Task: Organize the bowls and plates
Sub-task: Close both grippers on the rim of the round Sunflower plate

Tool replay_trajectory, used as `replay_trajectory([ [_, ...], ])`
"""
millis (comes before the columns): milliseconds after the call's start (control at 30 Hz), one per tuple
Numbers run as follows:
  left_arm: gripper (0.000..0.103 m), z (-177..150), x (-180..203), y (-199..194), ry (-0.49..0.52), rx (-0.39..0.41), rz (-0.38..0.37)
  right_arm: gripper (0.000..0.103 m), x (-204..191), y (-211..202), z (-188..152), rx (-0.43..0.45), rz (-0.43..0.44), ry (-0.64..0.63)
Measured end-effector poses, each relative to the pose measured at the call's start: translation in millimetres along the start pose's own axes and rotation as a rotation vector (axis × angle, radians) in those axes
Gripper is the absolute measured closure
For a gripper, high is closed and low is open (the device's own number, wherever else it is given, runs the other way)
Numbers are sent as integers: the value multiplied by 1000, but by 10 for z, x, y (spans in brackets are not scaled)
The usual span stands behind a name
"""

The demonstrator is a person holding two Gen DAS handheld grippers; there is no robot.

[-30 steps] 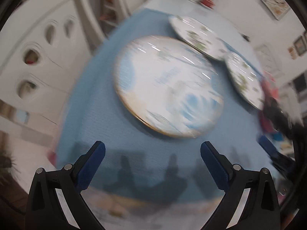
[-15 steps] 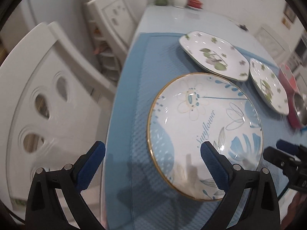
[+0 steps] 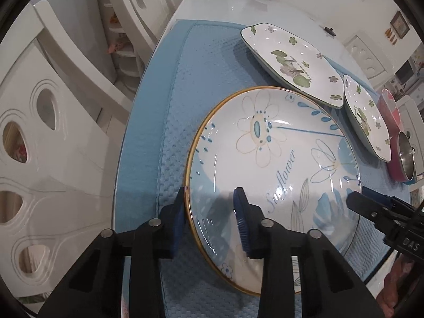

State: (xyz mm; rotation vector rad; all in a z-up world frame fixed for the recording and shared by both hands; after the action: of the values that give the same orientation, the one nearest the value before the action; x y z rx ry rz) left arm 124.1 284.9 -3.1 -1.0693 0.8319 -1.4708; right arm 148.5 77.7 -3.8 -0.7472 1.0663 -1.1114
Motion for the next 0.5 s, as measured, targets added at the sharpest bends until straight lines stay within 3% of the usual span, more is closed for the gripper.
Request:
replay_trajectory([
  [167, 76, 22, -14, 21, 10, 8, 11, 64, -30, 98, 25, -8, 5, -6],
  [333, 76, 35, -15, 29, 6, 14, 11, 70, -52, 177, 40, -15, 12, -16],
  [500, 76, 67, -61, 53, -4, 5, -37, 72, -79, 248, 81, -5, 8, -42],
])
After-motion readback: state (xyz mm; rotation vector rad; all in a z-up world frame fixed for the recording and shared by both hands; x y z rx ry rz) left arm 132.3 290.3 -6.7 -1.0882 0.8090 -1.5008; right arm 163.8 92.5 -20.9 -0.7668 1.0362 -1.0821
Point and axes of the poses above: each gripper's, at about its wrist camera, not at the fingertips, and y roughly the way its jaws point, x to its right, z to its top, the point moved 3 cm from there along y, roughly the way its jaws point, and after that the axes turned 4 degrees about -y, right-handed, at the moved point
